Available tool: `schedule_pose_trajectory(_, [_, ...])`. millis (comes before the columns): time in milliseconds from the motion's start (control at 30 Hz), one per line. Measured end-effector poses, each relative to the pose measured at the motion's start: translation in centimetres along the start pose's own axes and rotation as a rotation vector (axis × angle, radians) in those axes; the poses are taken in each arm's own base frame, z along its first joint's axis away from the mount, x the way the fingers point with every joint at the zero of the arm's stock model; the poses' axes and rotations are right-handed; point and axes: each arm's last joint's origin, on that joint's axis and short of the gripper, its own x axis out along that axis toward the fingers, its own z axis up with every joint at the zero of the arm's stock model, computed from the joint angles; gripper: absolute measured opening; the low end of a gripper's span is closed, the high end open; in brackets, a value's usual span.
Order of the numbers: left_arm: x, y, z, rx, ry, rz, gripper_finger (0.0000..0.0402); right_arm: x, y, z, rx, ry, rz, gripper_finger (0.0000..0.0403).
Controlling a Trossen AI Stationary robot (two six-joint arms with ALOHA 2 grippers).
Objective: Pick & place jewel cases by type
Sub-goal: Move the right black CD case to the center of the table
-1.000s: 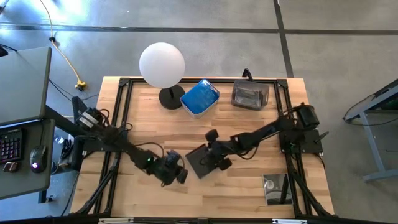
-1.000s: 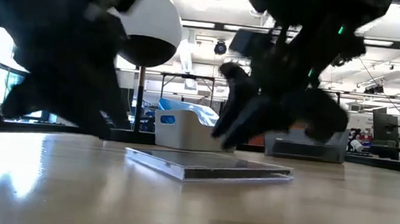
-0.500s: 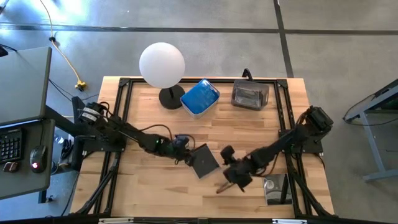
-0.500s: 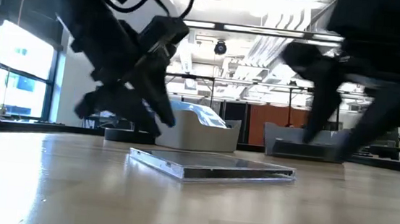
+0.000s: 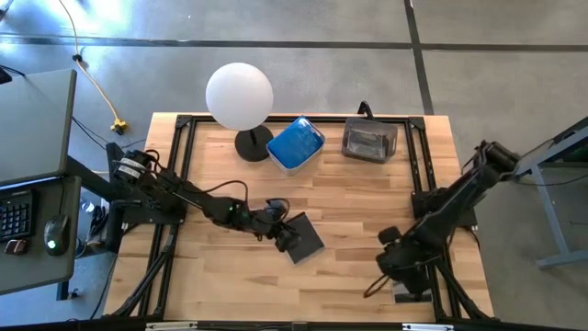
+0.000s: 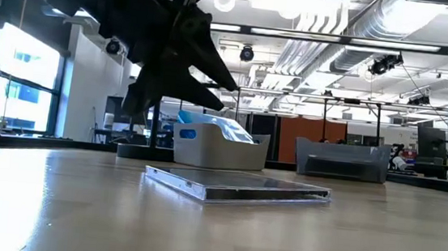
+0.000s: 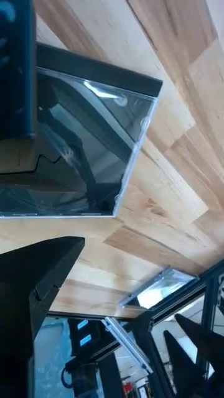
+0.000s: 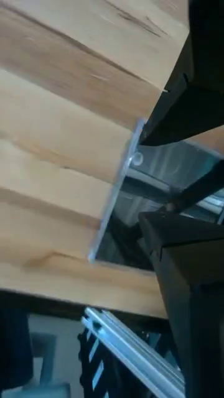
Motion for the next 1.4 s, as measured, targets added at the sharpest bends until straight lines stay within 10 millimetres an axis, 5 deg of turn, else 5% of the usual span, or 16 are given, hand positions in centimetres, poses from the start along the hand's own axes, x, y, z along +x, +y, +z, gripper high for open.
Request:
schedule_pose_trajectory(267, [0.0,0.0,-0.1,-0.035,0.014,-0.008,0.0124,1.9,-1.5,-2.8,0.142,0.122,-0.013,0.0169])
schedule_pose_trajectory(533, [-0.1,-0.4,-0.1,-0.040,0.000,-0.029,0.0124,5.4,-2.1,-3.4,0.146,-0.015,0.069,0.0169])
schedule_pose_trajectory(733, [-0.1,-0.7,0.2,-0.049,-0.024,-0.065,0.0124,6.2,-2.5,-4.3,0.121,-0.086,-0.089,0.0169])
schedule_pose_trajectory(1100, [-0.1,-0.7,0.2,-0.047,-0.024,-0.065,0.0124,6.3,-3.9,-0.9,-0.125,-0.416,-0.327,0.0169])
schedule_pose_trajectory(1400, [-0.1,-0.7,0.2,-0.047,-0.025,-0.065,0.0124,3.8,-2.1,0.6,-0.171,-0.246,-0.298,0.0169])
